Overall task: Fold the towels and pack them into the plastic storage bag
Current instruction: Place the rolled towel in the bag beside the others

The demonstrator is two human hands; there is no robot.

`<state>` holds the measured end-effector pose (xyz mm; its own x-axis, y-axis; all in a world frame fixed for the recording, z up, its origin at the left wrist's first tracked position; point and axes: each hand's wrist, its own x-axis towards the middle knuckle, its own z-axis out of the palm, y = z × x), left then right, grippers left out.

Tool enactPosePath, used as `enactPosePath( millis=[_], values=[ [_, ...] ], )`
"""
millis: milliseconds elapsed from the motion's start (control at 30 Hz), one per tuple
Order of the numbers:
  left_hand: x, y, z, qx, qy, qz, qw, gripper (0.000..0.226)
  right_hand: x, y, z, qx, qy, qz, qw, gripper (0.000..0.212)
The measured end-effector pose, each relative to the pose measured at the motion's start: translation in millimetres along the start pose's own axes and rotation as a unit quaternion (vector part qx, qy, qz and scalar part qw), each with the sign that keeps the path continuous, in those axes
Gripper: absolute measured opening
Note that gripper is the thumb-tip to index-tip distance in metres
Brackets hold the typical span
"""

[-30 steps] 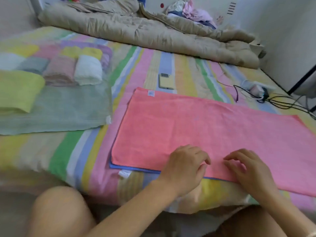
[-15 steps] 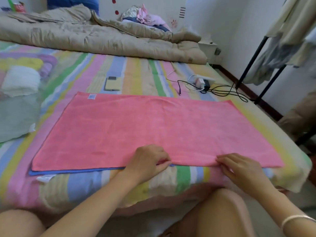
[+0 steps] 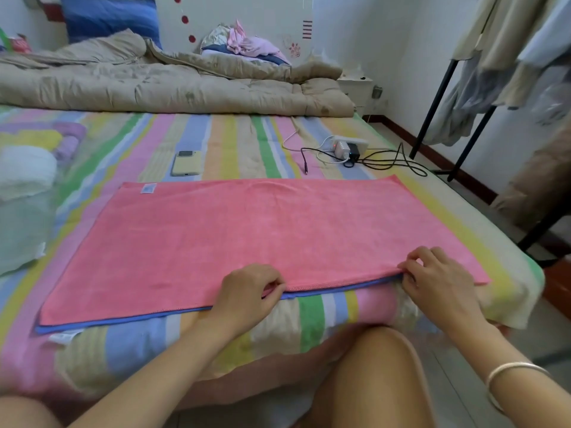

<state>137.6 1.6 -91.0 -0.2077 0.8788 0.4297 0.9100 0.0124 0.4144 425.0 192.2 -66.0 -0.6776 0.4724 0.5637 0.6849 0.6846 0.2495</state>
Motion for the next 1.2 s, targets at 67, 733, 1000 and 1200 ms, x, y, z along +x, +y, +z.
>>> enactPosePath(
  millis=[67,733,1000,1200],
  values=[
    [-0.3,0.1,-0.2,-0.009,-0.001,-0.006,1.000,0.026,0.3,-3.6,-1.4,-0.019,-0.015,0.017,1.000,0.020],
    [11.5,-26.8,-82.9,-0.501,0.060,-0.510,0.696,0.034,87.2,-164.8,-9.1,0.287,-0.017,-0.191,0.939,0.056],
    [23.7,-85.7,-97.0,-0.390,-0.059,-0.552,0.735,0.039,156.6,-171.8,35.1,0.360,-0.081,-0.058,0.928,0.036],
    [41.3,-104.2,-76.8,-0.316,-0.098,-0.546,0.769,0.058,252.9,-217.2,82.3,0.371,-0.127,-0.036,0.919,0.029]
  ],
)
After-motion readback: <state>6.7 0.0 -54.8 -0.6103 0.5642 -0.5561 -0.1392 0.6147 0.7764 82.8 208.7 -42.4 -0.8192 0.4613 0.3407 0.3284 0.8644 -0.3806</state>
